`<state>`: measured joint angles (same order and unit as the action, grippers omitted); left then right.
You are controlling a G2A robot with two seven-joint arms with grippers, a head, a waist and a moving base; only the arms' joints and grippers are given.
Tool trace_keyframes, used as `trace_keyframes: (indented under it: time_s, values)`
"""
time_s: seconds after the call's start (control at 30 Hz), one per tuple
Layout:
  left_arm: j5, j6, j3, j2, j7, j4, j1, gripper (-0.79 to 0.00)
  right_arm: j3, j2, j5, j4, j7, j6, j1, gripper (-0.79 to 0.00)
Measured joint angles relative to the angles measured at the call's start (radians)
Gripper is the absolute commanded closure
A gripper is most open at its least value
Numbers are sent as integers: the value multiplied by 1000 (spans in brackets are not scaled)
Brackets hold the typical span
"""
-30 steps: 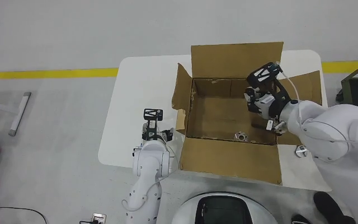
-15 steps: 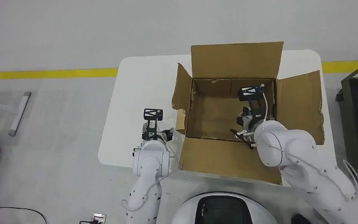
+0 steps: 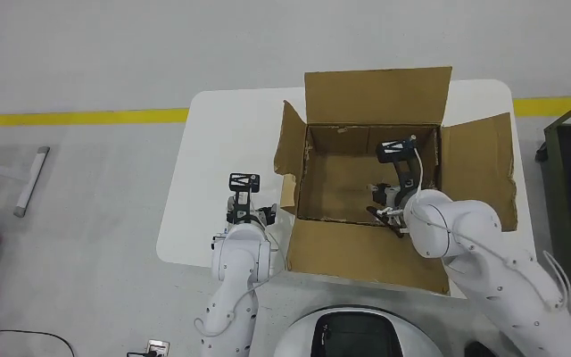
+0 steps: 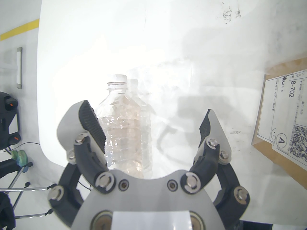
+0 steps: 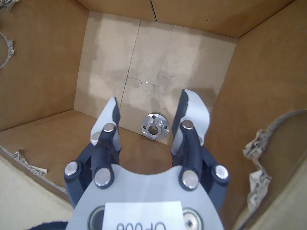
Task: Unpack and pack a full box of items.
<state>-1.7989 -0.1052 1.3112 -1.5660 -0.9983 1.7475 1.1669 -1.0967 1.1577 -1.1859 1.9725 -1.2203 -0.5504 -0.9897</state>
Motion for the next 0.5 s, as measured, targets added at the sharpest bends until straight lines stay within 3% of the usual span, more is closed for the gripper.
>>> trace_keyframes:
  time_s: [0.23, 0.5]
  values:
    - [0, 0, 0, 0, 0, 0, 0, -785, 14, 7, -56, -20, -63, 18, -1, -785]
    - [0, 0, 0, 0, 0, 0, 0, -785, 7, 33, -62, -128, -157, 108, 55, -785]
